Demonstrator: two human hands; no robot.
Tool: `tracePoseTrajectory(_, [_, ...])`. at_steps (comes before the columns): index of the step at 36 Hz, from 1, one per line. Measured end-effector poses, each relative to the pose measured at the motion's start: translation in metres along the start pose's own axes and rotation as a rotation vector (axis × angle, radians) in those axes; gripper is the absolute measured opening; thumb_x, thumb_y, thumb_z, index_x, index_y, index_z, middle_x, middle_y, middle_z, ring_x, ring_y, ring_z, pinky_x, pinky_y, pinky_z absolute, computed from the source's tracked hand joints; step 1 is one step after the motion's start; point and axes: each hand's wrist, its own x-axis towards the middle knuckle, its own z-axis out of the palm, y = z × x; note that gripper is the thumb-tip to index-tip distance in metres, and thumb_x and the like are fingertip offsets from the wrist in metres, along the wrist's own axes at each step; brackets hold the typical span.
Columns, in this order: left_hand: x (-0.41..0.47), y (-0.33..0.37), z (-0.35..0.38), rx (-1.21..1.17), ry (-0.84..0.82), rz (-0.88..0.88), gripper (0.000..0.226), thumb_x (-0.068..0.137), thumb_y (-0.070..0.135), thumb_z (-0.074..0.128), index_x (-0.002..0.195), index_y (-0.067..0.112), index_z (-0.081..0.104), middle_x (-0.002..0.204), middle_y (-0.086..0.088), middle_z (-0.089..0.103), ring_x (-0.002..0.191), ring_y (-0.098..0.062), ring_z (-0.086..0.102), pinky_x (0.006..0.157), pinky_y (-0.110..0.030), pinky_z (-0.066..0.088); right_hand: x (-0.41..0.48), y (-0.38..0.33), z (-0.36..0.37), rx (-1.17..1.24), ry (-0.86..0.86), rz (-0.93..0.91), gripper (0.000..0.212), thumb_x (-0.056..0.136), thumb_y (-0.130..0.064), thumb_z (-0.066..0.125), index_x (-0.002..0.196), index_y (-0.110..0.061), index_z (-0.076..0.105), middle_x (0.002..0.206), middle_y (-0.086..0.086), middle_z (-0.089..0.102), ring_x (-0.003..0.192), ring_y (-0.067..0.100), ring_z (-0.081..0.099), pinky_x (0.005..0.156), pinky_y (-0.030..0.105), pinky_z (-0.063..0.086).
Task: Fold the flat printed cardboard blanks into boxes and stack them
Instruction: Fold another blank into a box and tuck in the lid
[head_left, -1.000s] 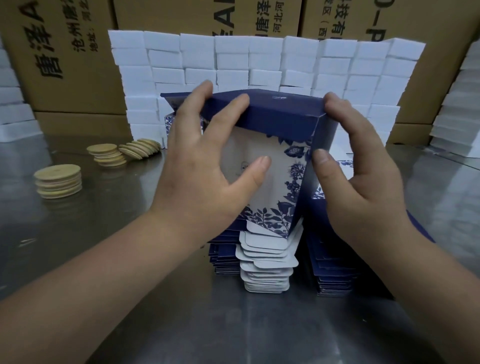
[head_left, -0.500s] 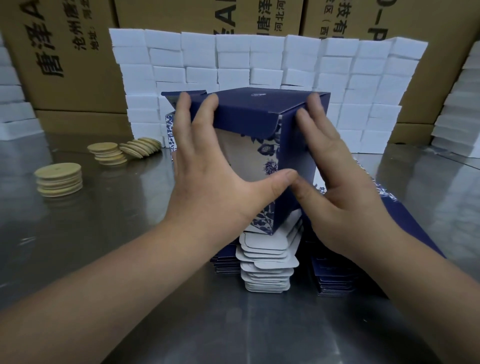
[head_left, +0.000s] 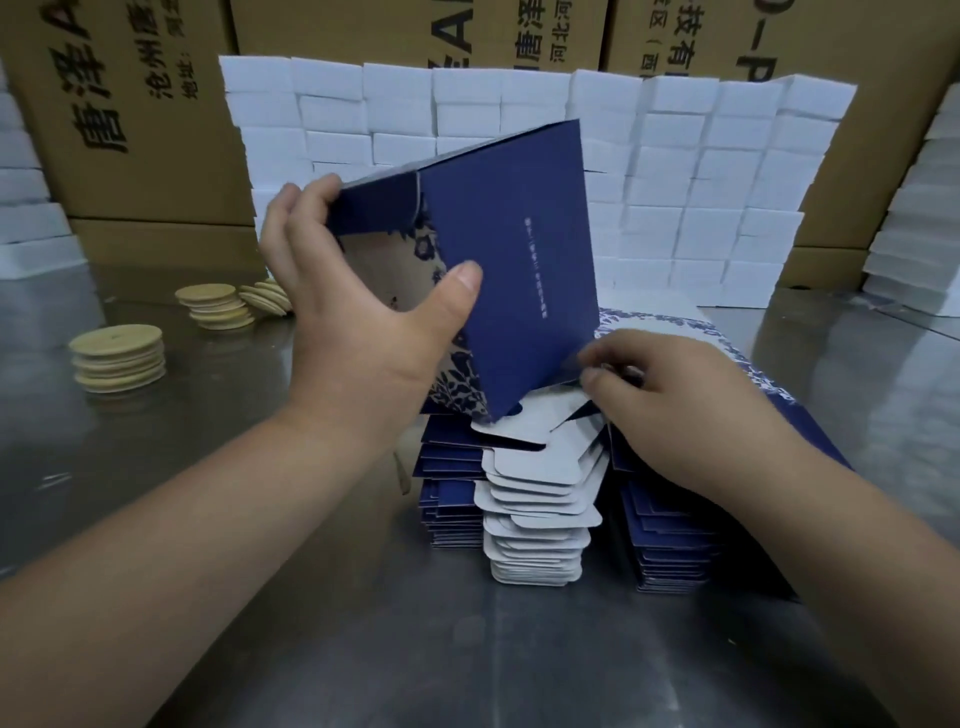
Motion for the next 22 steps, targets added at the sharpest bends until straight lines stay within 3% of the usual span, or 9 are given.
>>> tracePoseTrajectory(2, [0.001, -0.002, 0.000, -0.033, 0.004, -0.019, 0.087, 0.064, 0.051, 0.058, 0.133, 0.008, 0.027, 0.141, -0.016, 0.019, 0.127, -0.017, 0.030, 0.097, -0.001, 0.023, 0.000, 0.000, 0.001, -0.072, -0.129, -0.001, 0.019, 0.086, -0.042, 0.048, 0.098, -0.041, 0.062, 0.081, -0.022, 0.058, 0.089, 0.009, 0.054, 0.076, 0.028, 0.042])
tracePoseTrajectory(4, [0.001, -0.004, 0.000, -0.089, -0.001, -0.016, 0.082, 0.064, 0.054, 0.051, 0.130, 0.013, 0.026, 0.139, -0.016, 0.021, 0.126, -0.019, 0.033, 0.107, -0.017, 0.029, 0.001, 0.000, 0.000, -0.100, -0.175, -0.009, 0.013, 0.087, -0.043, 0.047, 0.089, -0.041, 0.060, 0.080, -0.021, 0.058, 0.087, 0.010, 0.054, 0.074, 0.028, 0.041])
tracePoseTrajectory(6, [0.001, -0.006, 0.001, -0.133, -0.025, -0.001, 0.078, 0.066, 0.053, 0.051, 0.128, 0.013, 0.025, 0.137, -0.019, 0.023, 0.128, -0.029, 0.034, 0.108, -0.040, 0.033, 0.002, 0.001, -0.003, -0.076, -0.143, 0.002, 0.013, 0.089, -0.039, 0.047, 0.083, -0.040, 0.058, 0.083, -0.019, 0.061, 0.087, 0.010, 0.055, 0.077, 0.030, 0.044])
tracePoseTrajectory(9, [0.002, -0.011, 0.001, -0.196, -0.096, 0.011, 0.080, 0.067, 0.052, 0.052, 0.130, 0.012, 0.022, 0.140, -0.024, 0.026, 0.130, -0.036, 0.033, 0.106, -0.050, 0.034, 0.005, 0.004, -0.007, -0.042, -0.065, 0.051, 0.020, 0.092, -0.030, 0.045, 0.082, -0.027, 0.062, 0.080, -0.013, 0.067, 0.081, 0.011, 0.057, 0.070, 0.029, 0.045])
tracePoseTrajectory(12, [0.004, -0.012, -0.001, -0.332, -0.138, -0.001, 0.084, 0.067, 0.048, 0.053, 0.134, 0.008, 0.020, 0.140, -0.028, 0.026, 0.129, -0.038, 0.034, 0.103, -0.051, 0.037, 0.008, 0.009, -0.006, 0.109, 0.067, 0.159, 0.023, 0.087, -0.020, 0.039, 0.073, -0.019, 0.058, 0.069, -0.011, 0.070, 0.066, 0.010, 0.056, 0.057, 0.028, 0.040])
tracePoseTrajectory(16, [0.003, -0.013, -0.002, -0.483, -0.190, 0.021, 0.077, 0.069, 0.042, 0.050, 0.132, 0.008, 0.021, 0.141, -0.030, 0.023, 0.129, -0.038, 0.036, 0.101, -0.053, 0.040, 0.010, 0.012, -0.005, 0.468, 0.269, 0.251, 0.016, 0.085, -0.020, 0.038, 0.077, -0.018, 0.052, 0.085, -0.002, 0.068, 0.076, 0.020, 0.065, 0.065, 0.034, 0.048])
tracePoseTrajectory(20, [-0.001, -0.016, 0.000, -0.573, -0.311, 0.042, 0.061, 0.076, 0.034, 0.044, 0.129, 0.010, 0.026, 0.121, -0.002, 0.049, 0.107, -0.010, 0.054, 0.090, -0.032, 0.046, 0.010, 0.004, -0.007, 0.697, 0.244, 0.270, 0.025, 0.092, -0.016, 0.040, 0.092, -0.024, 0.064, 0.096, -0.006, 0.070, 0.089, 0.013, 0.066, 0.089, 0.039, 0.051])
tracePoseTrajectory(22, [-0.003, -0.018, 0.002, -0.569, -0.367, 0.020, 0.051, 0.079, 0.029, 0.044, 0.126, 0.014, 0.034, 0.117, 0.004, 0.051, 0.104, -0.004, 0.055, 0.088, -0.025, 0.045, 0.007, 0.001, -0.007, 0.700, 0.209, 0.232, 0.027, 0.093, -0.020, 0.041, 0.094, -0.020, 0.068, 0.092, -0.005, 0.072, 0.081, 0.010, 0.068, 0.085, 0.038, 0.053])
